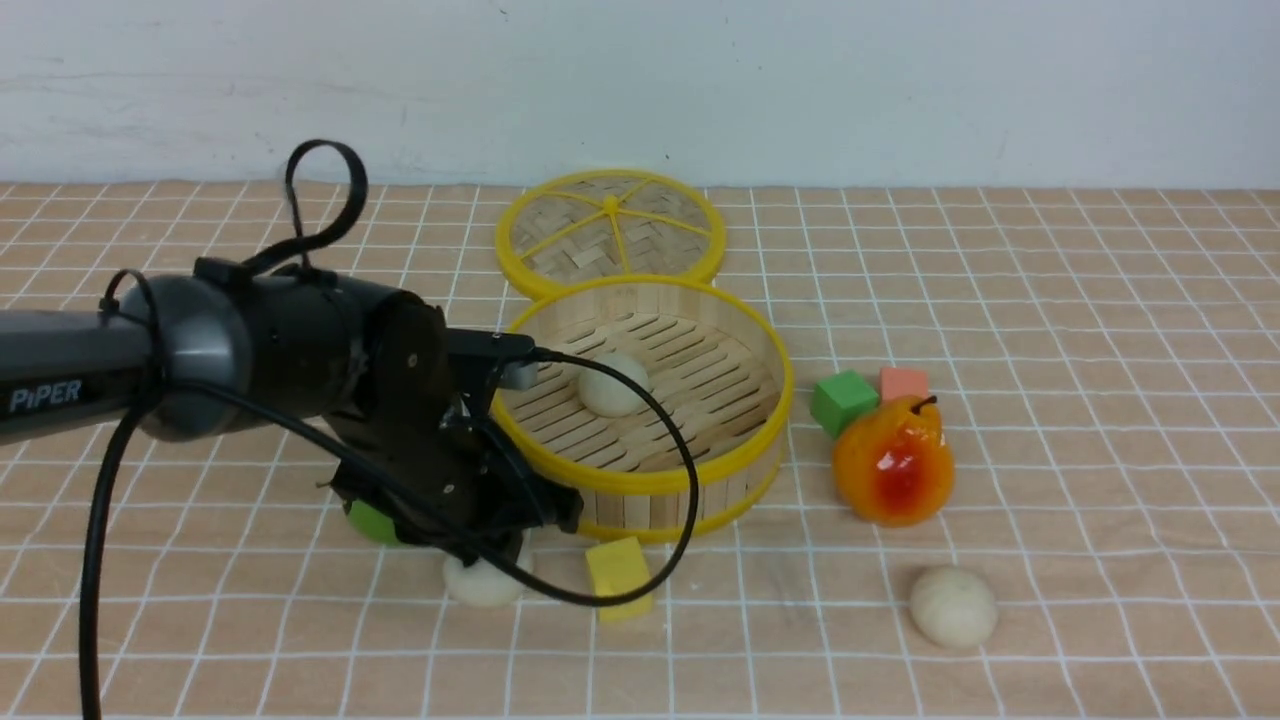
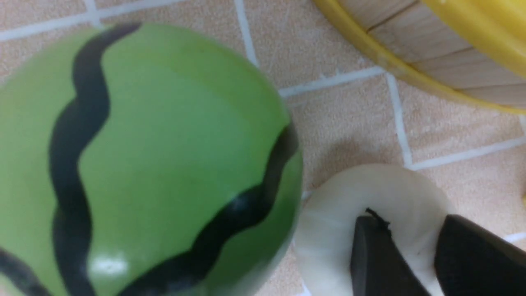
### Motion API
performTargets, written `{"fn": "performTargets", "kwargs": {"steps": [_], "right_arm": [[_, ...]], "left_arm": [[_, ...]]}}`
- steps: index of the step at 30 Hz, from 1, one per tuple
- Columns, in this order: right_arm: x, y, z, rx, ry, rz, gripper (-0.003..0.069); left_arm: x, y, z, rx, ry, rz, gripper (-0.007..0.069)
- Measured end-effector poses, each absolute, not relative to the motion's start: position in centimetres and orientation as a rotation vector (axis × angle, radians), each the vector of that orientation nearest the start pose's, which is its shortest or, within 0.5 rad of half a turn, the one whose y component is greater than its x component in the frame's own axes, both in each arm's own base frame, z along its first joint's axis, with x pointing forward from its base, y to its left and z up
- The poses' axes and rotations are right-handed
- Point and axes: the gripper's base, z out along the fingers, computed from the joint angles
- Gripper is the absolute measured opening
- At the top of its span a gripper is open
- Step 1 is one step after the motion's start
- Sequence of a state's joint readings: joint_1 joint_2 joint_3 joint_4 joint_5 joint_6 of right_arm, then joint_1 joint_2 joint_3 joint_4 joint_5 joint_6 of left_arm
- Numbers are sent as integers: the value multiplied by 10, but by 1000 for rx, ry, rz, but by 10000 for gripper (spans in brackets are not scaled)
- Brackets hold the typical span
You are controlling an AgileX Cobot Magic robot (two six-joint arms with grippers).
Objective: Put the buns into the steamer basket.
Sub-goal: Use the left arm to grab a steamed stuffed bun
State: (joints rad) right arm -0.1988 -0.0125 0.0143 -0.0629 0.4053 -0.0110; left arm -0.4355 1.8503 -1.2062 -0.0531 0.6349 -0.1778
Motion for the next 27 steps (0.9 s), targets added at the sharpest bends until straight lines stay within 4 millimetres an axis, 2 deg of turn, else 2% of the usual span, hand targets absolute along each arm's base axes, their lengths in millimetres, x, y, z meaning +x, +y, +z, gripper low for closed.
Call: {"fn": "performTargets", "kwargs": {"steps": [2, 7, 13, 20, 24, 26, 27], "right_arm": [[50, -12, 173, 140, 1890, -206, 241], [50, -12, 173, 140, 1890, -206, 241], [50, -12, 173, 140, 1890, -206, 241], [50, -12, 173, 140, 1890, -206, 241], [50, -12, 173, 140, 1890, -206, 241], [50, -12, 173, 140, 1890, -206, 241], [50, -12, 173, 140, 1890, -206, 241]], "left_arm": [[340, -161, 192, 313, 2782, -210, 176], [348, -166, 214, 343, 2787, -207, -11], [354, -168, 235, 382, 2779, -196, -13], [348, -165, 235, 404, 2863, -159, 5], [346, -164, 234, 406, 2881, -151, 84], [346, -164, 232, 405, 2877, -153, 151], [346, -164, 231, 405, 2878, -152, 155]]}}
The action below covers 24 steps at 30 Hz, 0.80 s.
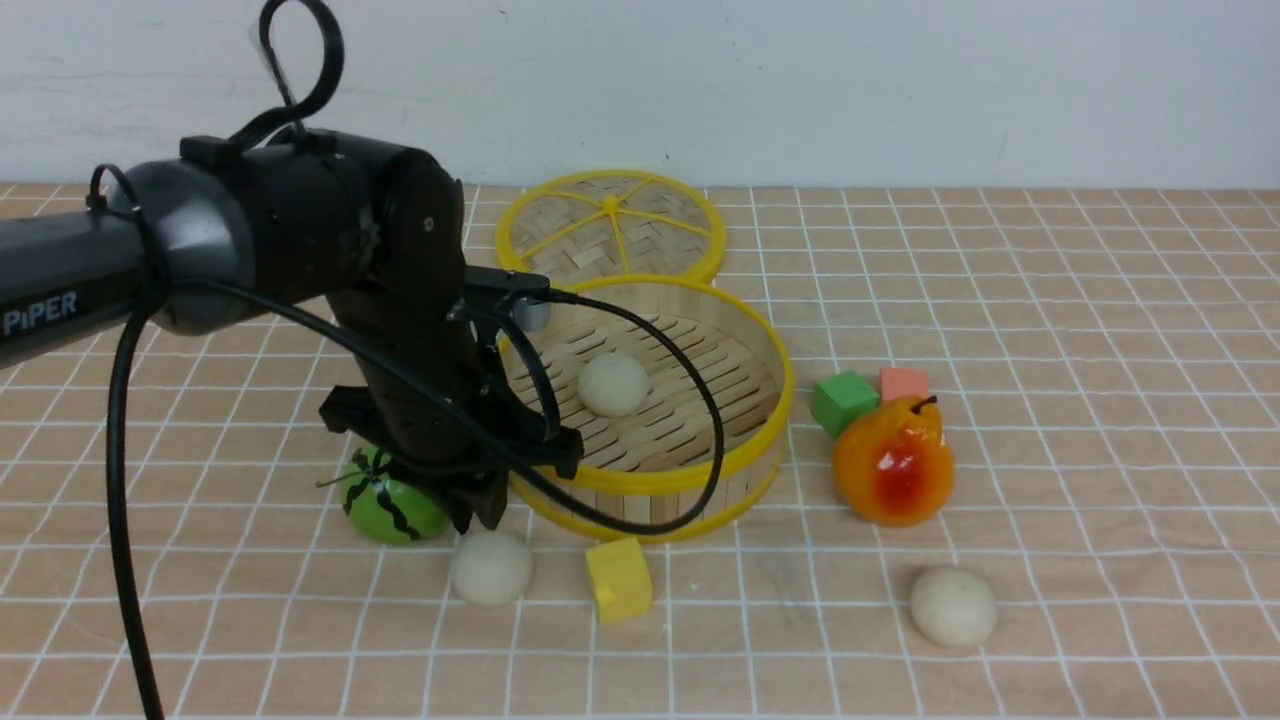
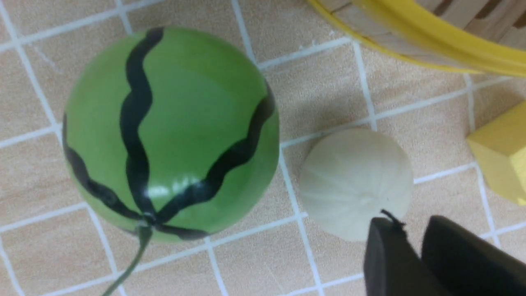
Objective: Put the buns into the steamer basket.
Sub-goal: Use the left arm to grab a steamed stuffed bun
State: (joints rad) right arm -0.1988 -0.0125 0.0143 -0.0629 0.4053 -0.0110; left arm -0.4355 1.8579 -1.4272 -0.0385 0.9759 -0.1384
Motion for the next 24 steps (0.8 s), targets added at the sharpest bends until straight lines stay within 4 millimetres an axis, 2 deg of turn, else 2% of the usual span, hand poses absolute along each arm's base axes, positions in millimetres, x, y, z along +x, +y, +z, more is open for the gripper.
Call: {"fn": "performTargets", "kwargs": {"steps": [2, 4, 13, 16, 20, 24], "right_arm": [[50, -12, 173, 140, 1890, -206, 241], [50, -12, 173, 140, 1890, -206, 241], [50, -12, 173, 140, 1890, -206, 241], [50, -12, 173, 140, 1890, -206, 241], [50, -12, 173, 140, 1890, -206, 241], [50, -12, 173, 140, 1890, -206, 241]], "left_arm": [[347, -165, 224, 405, 2886, -149, 202], [349, -166, 219, 401, 2888, -148, 218], [360, -170, 183, 387, 2931, -130, 222], [361, -171, 184, 386, 2920, -133, 191], [360, -170, 186, 390, 2939, -126, 31], [362, -171, 195, 394, 2951, -121, -13]]}}
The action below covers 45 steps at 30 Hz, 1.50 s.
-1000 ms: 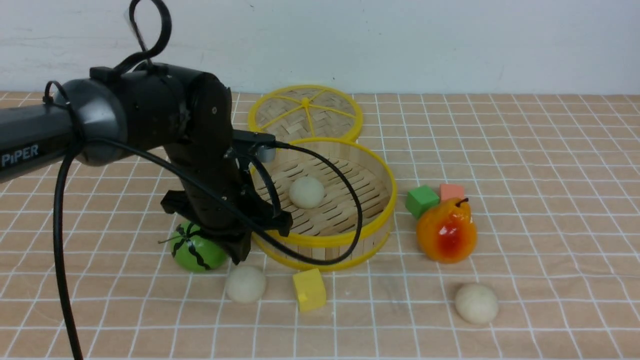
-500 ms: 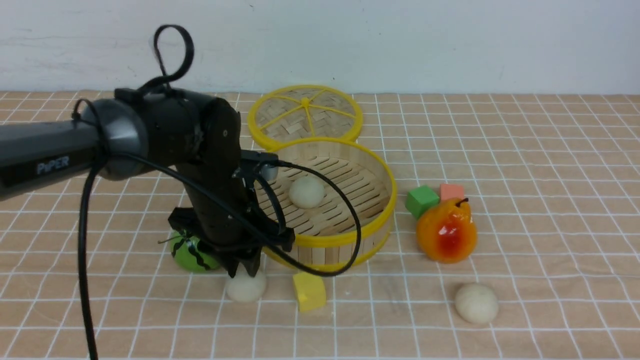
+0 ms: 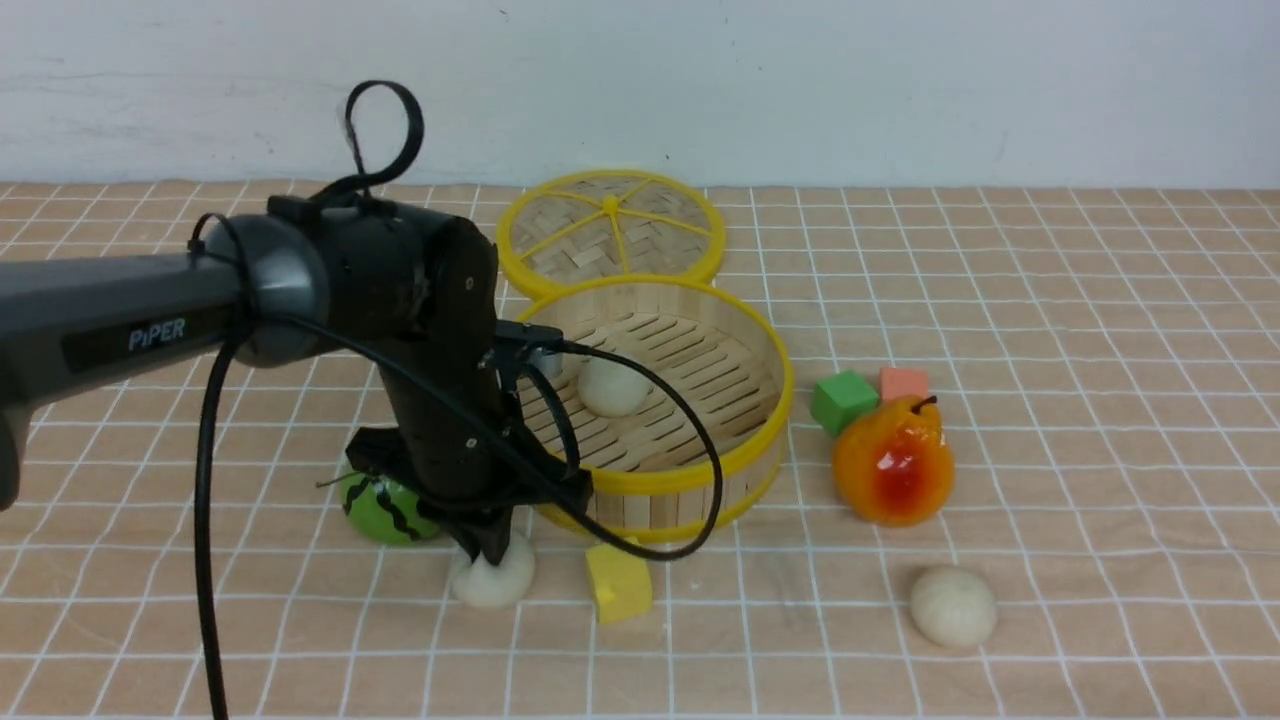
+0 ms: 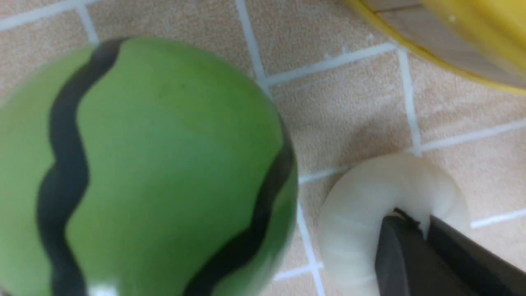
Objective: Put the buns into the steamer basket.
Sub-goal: Use the left arm to grab a steamed stuffed bun, then use the left arm to put the steamed stuffed bun into the steamer
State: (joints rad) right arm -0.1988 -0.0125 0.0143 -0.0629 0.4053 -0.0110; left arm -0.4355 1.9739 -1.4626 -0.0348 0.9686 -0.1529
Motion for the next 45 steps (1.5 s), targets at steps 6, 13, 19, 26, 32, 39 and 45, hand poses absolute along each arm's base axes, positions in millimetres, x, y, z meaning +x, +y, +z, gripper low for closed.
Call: {"fn": "performTargets", "kwargs": {"steps": [6, 13, 19, 26, 32, 39, 45], "right_arm": [[50, -12, 173, 140, 1890, -206, 241], [50, -12, 173, 140, 1890, -206, 241], [50, -12, 173, 140, 1890, -206, 241], [50, -12, 173, 140, 1890, -206, 241], [50, -12, 173, 140, 1890, -206, 241], [50, -12, 173, 140, 1890, -206, 241], [50, -12, 173, 140, 1890, -206, 241]], "left_arm": [[365, -177, 254, 413, 2873, -206, -13], [376, -194, 310, 487, 2659, -432, -13], [400, -212, 291, 442, 2588, -560, -13], [417, -224, 246, 431, 2627, -620, -6], [425, -227, 225, 399, 2642, -614, 29], [425, -227, 225, 354, 2653, -627, 162], [422, -227, 225, 366, 2686, -629, 283]]}}
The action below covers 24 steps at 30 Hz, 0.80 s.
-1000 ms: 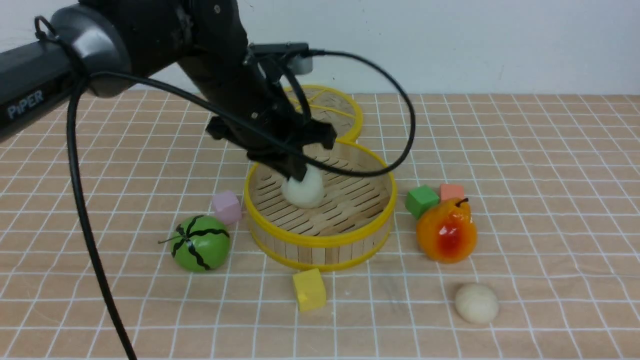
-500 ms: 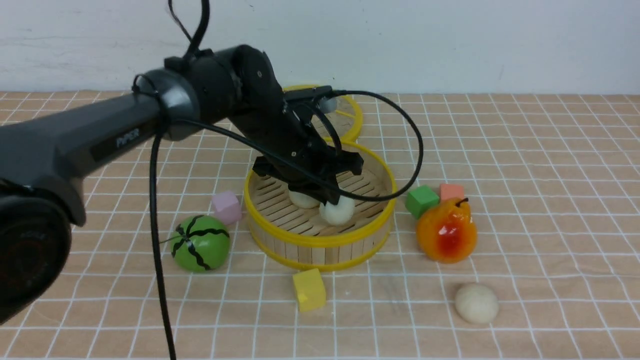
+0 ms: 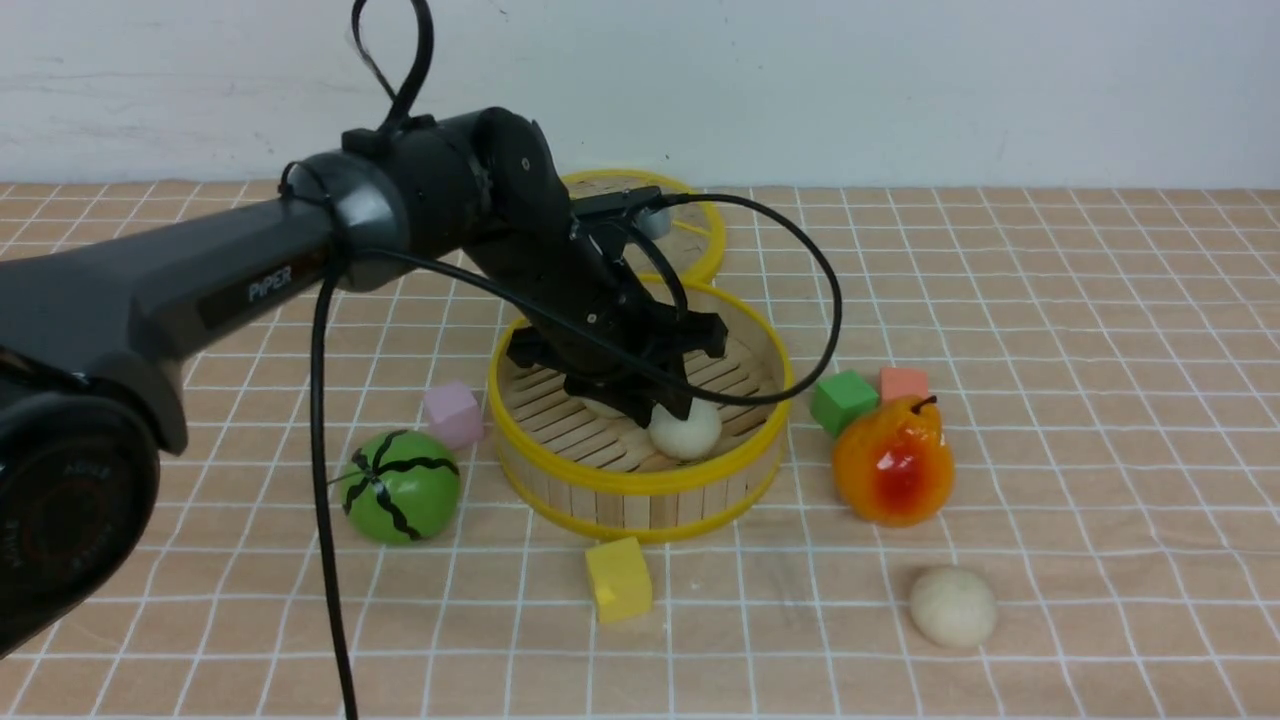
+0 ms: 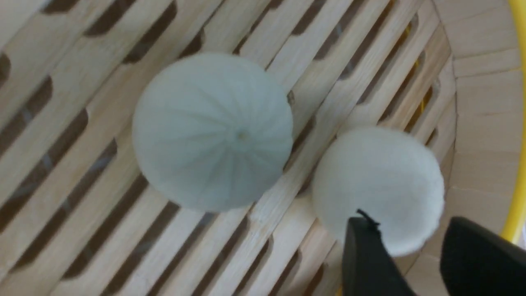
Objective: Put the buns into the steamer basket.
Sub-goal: Use the left arm to put the steamed stuffed bun into the steamer, then use the right arm to grab a steamed stuffed bun
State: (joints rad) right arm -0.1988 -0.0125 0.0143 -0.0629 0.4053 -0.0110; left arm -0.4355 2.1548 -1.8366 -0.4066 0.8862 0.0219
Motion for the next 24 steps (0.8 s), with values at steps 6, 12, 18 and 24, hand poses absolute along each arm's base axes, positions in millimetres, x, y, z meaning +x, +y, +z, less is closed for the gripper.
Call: {"fn": "performTargets", "kwargs": {"steps": [6, 12, 18, 24], "right_arm": [[50, -12, 173, 140, 1890, -206, 241], [50, -12, 173, 140, 1890, -206, 241], [50, -12, 173, 140, 1890, -206, 241], [50, -12, 173, 140, 1890, -206, 241]], "left_arm": [[414, -223, 249, 410, 2678, -606, 305], [386, -203, 323, 413, 2589, -535, 305], [338, -172, 396, 412, 2519, -424, 305], [278, -137, 462, 386, 2385, -358, 274]]}}
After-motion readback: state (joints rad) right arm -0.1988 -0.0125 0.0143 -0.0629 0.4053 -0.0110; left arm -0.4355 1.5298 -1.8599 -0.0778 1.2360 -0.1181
